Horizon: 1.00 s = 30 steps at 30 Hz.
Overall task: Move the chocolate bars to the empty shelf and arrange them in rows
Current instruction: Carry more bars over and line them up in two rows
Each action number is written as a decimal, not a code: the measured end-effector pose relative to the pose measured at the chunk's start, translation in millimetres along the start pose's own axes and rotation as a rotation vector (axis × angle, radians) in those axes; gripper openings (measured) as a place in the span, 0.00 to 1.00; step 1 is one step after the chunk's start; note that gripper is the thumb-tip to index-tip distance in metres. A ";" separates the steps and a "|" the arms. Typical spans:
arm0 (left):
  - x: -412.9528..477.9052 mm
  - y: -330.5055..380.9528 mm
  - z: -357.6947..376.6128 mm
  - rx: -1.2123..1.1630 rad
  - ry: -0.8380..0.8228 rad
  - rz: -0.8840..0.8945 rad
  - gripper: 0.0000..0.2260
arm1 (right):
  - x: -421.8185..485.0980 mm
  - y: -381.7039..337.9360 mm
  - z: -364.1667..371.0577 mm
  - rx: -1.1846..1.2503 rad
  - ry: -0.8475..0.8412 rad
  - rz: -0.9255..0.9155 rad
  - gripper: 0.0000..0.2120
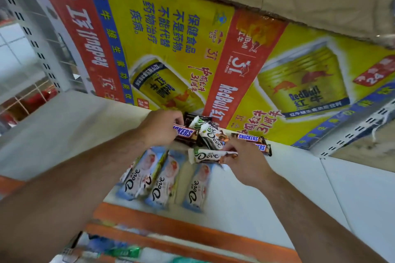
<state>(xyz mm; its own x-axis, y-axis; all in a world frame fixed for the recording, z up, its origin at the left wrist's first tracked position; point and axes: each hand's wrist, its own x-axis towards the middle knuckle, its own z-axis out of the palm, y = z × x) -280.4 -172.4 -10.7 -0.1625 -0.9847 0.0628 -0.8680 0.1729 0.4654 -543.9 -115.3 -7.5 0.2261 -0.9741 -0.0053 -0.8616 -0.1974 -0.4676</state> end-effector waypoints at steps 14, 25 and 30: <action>-25.8 144.9 30.2 -0.326 -0.109 -0.132 0.10 | -105.7 77.6 -54.3 0.080 0.026 0.026 0.08; -70.2 375.0 149.7 -0.398 -0.351 0.027 0.09 | -279.3 231.2 -138.7 0.113 0.142 0.215 0.08; -82.7 483.0 204.7 -0.404 -0.504 0.148 0.10 | -359.5 293.8 -171.1 0.110 0.246 0.365 0.08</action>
<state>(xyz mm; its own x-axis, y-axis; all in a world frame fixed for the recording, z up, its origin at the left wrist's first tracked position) -782.3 -3.2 28.2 -0.5513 -0.8038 -0.2235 -0.5911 0.1873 0.7845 -956.1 158.1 8.3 -0.2097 -0.9776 0.0166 -0.8085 0.1638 -0.5652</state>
